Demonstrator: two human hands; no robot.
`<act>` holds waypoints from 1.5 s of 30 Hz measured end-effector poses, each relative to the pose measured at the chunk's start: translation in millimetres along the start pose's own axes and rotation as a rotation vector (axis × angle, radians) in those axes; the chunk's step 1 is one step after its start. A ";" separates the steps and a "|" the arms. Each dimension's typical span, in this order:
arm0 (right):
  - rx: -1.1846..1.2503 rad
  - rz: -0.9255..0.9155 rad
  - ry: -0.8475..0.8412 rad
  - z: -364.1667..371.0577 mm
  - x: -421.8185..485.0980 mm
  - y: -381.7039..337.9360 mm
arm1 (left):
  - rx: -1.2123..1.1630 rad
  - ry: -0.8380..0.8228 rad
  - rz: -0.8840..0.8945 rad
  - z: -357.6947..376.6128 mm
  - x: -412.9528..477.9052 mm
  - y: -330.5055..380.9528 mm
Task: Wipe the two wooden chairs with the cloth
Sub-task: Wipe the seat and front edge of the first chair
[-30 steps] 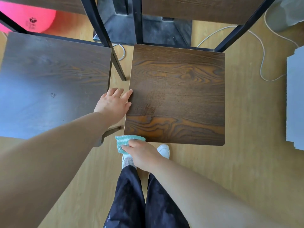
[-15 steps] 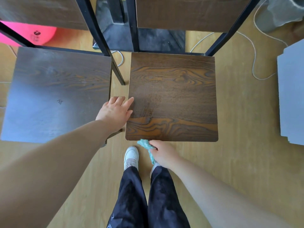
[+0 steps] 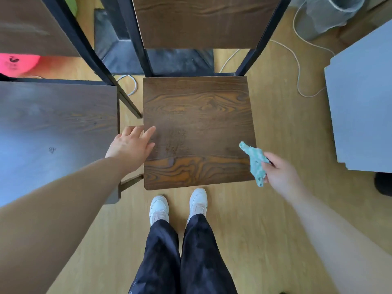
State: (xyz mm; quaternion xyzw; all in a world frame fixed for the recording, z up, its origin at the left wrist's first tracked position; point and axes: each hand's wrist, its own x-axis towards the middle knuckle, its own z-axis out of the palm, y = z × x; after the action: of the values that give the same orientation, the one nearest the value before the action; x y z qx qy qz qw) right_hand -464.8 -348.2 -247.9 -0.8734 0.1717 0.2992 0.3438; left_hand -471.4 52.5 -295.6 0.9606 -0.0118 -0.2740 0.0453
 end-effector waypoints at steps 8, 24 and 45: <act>-0.123 0.167 0.000 47.9 -1.4 58.1 | -0.007 -0.020 0.014 24.1 13.1 -6.1; -0.176 -0.108 -0.254 172.8 -13.9 -6.4 | -0.028 -0.003 0.044 37.6 18.1 -14.2; 0.522 -0.033 -0.429 163.9 -1.4 -103.5 | -0.031 0.025 0.009 20.2 10.0 -26.2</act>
State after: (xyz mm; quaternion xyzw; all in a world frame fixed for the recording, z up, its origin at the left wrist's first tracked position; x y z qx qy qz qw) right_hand -479.8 -159.9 -291.3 -0.6758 0.1520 0.4163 0.5889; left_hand -473.6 76.5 -320.4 0.9630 -0.0114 -0.2620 0.0616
